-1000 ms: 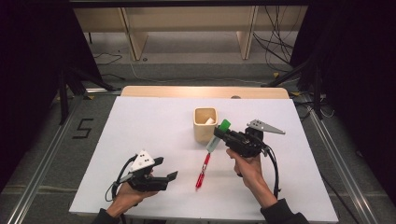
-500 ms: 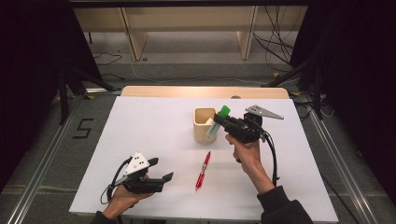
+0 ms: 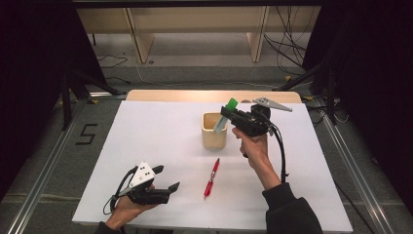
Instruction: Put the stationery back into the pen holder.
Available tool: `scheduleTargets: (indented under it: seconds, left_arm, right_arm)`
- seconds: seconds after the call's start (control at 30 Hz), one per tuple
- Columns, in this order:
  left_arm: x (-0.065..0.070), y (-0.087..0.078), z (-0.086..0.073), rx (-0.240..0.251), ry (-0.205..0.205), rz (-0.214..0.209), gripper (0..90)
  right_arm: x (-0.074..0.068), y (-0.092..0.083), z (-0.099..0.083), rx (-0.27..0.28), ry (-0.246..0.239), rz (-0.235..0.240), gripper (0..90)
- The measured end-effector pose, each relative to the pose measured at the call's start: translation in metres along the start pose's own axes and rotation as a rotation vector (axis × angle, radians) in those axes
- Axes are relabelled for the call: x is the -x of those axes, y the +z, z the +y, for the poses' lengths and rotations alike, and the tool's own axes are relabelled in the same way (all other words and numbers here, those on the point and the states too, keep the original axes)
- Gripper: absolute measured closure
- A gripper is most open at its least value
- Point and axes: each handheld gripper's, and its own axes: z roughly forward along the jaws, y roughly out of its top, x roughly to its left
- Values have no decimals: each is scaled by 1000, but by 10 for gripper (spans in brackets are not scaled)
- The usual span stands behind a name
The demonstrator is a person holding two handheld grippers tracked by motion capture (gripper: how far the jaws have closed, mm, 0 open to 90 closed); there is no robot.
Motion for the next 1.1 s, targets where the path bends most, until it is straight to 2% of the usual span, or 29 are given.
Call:
scheduleTargets:
  seconds: [0.13,0.5,0.93,1.1]
  left_arm:
    - [0,1,-1,1,-6,-1,194]
    - [2,6,-2,-17,-11,-17,192]
    - [1,5,-2,-12,-15,-21,190]
    - [1,5,-2,-12,-16,-21,188]
  right_arm:
    - [2,6,4,-2,0,-16,752]
    - [12,26,6,-30,-31,-120,752]
    - [18,42,6,-63,-71,-178,751]
    - [23,47,3,-75,-69,-194,751]
